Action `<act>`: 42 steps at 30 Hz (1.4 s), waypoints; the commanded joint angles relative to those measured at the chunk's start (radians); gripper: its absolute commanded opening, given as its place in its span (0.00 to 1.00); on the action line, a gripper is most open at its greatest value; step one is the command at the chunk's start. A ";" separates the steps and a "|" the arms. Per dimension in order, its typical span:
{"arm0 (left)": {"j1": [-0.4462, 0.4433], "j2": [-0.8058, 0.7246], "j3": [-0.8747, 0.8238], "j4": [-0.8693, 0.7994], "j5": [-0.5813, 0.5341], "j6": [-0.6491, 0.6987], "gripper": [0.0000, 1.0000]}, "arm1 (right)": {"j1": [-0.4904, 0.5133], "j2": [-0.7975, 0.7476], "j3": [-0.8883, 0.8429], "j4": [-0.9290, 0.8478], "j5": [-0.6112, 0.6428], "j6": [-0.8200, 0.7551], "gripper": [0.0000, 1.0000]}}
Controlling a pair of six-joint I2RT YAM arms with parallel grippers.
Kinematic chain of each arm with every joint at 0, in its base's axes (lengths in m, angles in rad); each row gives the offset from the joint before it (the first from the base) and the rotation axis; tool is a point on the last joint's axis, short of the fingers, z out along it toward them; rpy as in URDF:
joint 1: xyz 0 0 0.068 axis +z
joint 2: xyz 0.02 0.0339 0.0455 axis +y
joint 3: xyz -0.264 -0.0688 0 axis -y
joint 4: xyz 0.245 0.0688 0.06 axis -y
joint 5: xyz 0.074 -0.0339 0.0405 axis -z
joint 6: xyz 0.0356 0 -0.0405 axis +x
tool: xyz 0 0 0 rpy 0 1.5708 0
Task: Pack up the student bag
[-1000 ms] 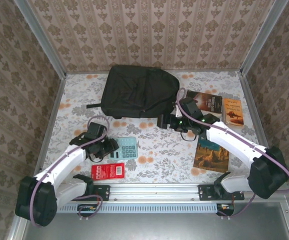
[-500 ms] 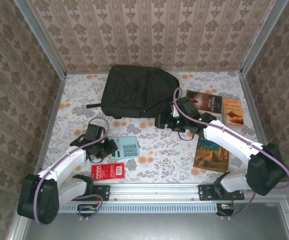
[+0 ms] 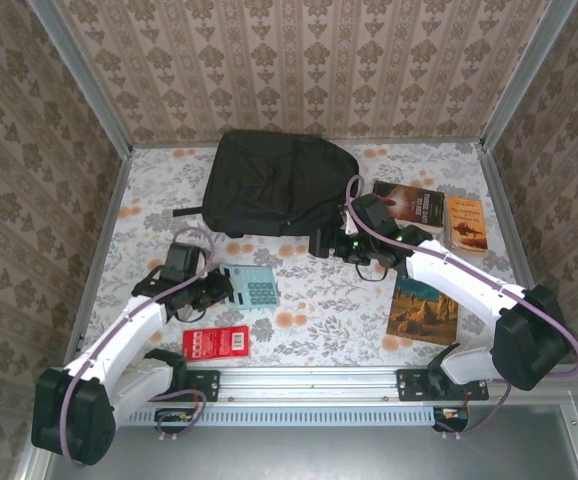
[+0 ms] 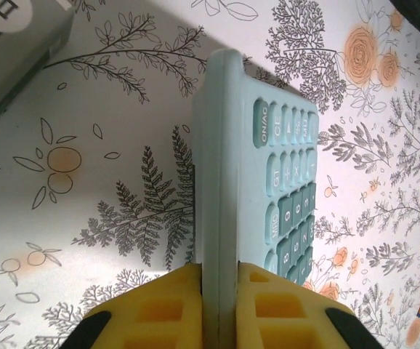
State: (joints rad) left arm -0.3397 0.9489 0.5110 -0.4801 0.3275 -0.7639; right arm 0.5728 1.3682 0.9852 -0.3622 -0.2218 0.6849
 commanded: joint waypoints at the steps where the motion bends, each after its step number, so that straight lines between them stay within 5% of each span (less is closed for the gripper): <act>1: -0.004 -0.039 0.061 -0.068 -0.003 0.004 0.08 | 0.007 0.005 0.029 0.004 -0.001 0.014 0.88; 10: -0.004 -0.098 0.153 -0.037 0.063 -0.001 0.00 | -0.020 0.007 0.054 0.012 -0.142 0.014 0.94; 15: -0.004 -0.097 0.096 0.225 0.263 -0.079 0.00 | -0.069 -0.037 -0.008 0.167 -0.394 0.057 0.99; 21: -0.016 -0.118 0.080 0.401 0.357 -0.152 0.00 | -0.097 -0.036 -0.038 0.214 -0.480 0.141 1.00; 31: -0.101 -0.119 0.079 0.470 0.357 -0.170 0.00 | -0.079 -0.012 -0.153 0.653 -0.633 0.398 1.00; 36: -0.139 -0.089 0.093 0.462 0.347 -0.160 0.00 | -0.034 -0.021 -0.144 0.714 -0.640 0.407 0.93; 42: -0.166 -0.046 0.116 0.460 0.338 -0.146 0.00 | -0.021 -0.023 -0.150 0.753 -0.618 0.439 0.72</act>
State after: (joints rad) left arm -0.4957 0.8928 0.5919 -0.0483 0.6605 -0.9241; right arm 0.5480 1.3560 0.8333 0.3077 -0.8196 1.0931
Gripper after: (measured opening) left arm 0.105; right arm 0.744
